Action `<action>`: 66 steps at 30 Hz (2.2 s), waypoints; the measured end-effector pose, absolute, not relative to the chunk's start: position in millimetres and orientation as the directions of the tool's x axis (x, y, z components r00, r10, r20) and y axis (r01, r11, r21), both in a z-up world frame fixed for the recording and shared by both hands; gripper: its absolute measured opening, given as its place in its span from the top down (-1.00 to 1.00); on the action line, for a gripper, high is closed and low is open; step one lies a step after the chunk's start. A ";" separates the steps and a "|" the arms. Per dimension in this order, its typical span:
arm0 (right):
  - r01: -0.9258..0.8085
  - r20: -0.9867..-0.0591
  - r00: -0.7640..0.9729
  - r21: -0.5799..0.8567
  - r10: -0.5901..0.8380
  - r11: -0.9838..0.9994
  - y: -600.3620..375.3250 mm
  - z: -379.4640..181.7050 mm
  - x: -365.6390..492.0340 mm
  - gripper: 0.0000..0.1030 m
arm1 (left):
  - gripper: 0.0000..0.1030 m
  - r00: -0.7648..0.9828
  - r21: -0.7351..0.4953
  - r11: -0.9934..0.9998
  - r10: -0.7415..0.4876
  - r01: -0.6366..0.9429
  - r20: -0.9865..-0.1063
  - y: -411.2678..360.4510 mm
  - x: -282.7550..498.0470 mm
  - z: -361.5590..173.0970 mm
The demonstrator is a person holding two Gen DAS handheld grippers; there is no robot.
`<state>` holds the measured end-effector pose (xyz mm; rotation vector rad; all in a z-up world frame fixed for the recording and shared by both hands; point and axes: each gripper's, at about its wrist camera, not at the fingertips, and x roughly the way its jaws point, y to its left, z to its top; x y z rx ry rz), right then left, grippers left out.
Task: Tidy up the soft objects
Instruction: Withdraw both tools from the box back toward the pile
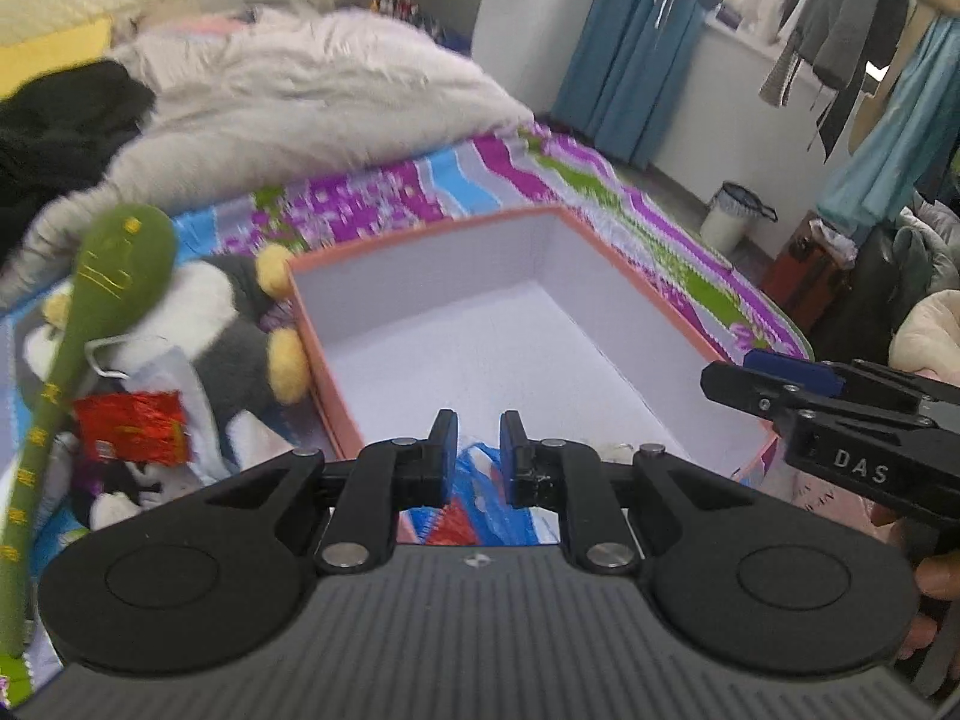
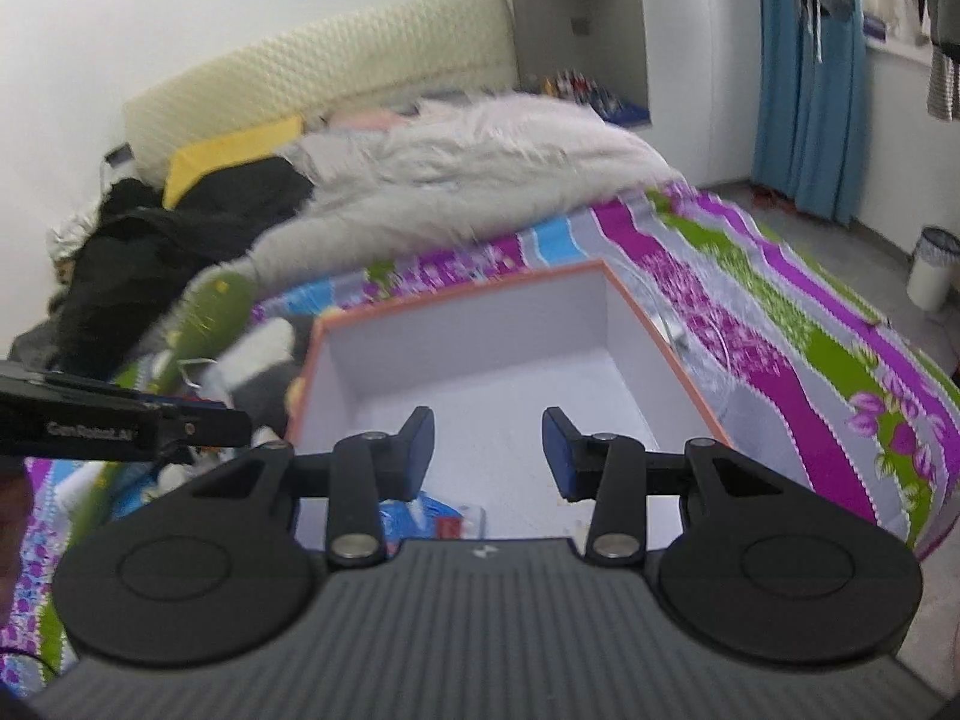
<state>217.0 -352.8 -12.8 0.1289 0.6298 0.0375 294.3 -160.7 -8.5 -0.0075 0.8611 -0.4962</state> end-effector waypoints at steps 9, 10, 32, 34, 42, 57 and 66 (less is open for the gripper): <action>-0.069 -0.510 0.850 0.144 0.134 0.987 -322.8 4.5 180.4 0.16 | 0.66 0.630 -0.200 0.897 -0.423 0.394 -0.652 -122.2 247.8 14.4; -0.074 -0.504 0.853 0.144 0.138 0.987 -319.5 6.0 176.7 0.16 | 0.66 0.637 -0.198 0.899 -0.419 0.391 -0.647 -118.4 242.4 15.4; -0.156 -0.499 0.842 0.143 0.207 0.977 -258.0 -7.6 116.6 0.16 | 0.66 0.692 -0.273 0.931 -0.364 0.244 -0.623 -39.8 148.5 1.9; -0.169 -0.506 0.835 0.139 0.217 0.976 -252.0 -10.7 111.6 0.16 | 0.66 0.685 -0.287 0.930 -0.365 0.231 -0.630 -34.4 141.7 -3.2; -0.190 -0.526 0.817 0.138 0.235 0.972 -236.8 -19.8 94.4 0.16 | 0.66 0.675 -0.294 0.937 -0.340 0.188 -0.655 -15.1 113.5 -18.5; -0.231 -0.621 0.740 0.128 0.260 0.964 -202.3 -59.6 54.2 0.16 | 0.40 0.656 -0.279 0.953 -0.286 0.118 -0.698 9.1 68.4 -48.4; -0.253 -0.649 0.716 0.103 0.258 0.962 -188.4 -76.6 63.9 0.16 | 0.40 0.641 -0.270 0.959 -0.258 0.082 -0.722 21.5 75.9 -70.9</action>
